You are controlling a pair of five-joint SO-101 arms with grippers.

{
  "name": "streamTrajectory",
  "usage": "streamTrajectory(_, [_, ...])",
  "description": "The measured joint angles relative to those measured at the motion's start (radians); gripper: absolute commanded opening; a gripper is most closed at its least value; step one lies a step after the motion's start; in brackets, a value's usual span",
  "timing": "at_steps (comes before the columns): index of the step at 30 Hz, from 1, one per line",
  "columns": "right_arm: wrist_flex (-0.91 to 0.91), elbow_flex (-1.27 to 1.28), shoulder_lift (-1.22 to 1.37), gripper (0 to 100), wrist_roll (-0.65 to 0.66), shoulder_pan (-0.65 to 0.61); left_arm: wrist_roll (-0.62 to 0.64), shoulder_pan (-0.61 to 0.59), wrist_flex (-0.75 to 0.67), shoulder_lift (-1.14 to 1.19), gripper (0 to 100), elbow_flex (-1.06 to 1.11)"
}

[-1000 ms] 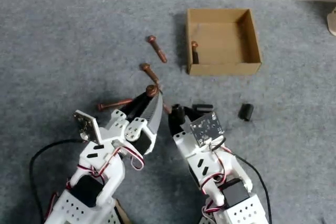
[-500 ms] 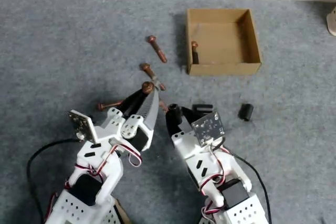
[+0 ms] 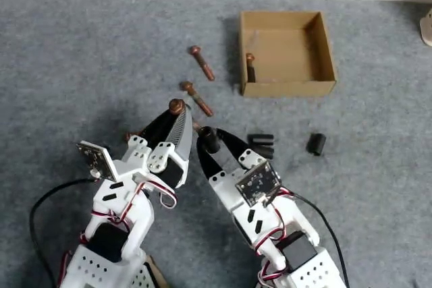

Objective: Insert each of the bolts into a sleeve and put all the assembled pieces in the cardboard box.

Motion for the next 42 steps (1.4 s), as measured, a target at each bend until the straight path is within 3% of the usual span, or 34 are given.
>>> streamTrajectory(19, [0.052, 0.000, 0.000, 0.5, 0.003, -0.005, 0.000, -0.029, -0.018, 0.000, 1, -0.075])
streamTrajectory(26, [0.052, 0.000, 0.000, 0.5, 0.003, -0.005, 0.084, -0.021, 0.123, 0.000, 1, -0.140])
streamTrajectory(39, [0.054, 0.000, -0.002, 0.5, 0.003, -0.005, 0.098, -0.011, 0.129, 0.000, 1, -0.163])
streamTrajectory(42, [0.078, 0.000, -0.002, 0.5, 0.003, -0.005, 0.097, -0.003, 0.184, 0.000, 1, -0.187])
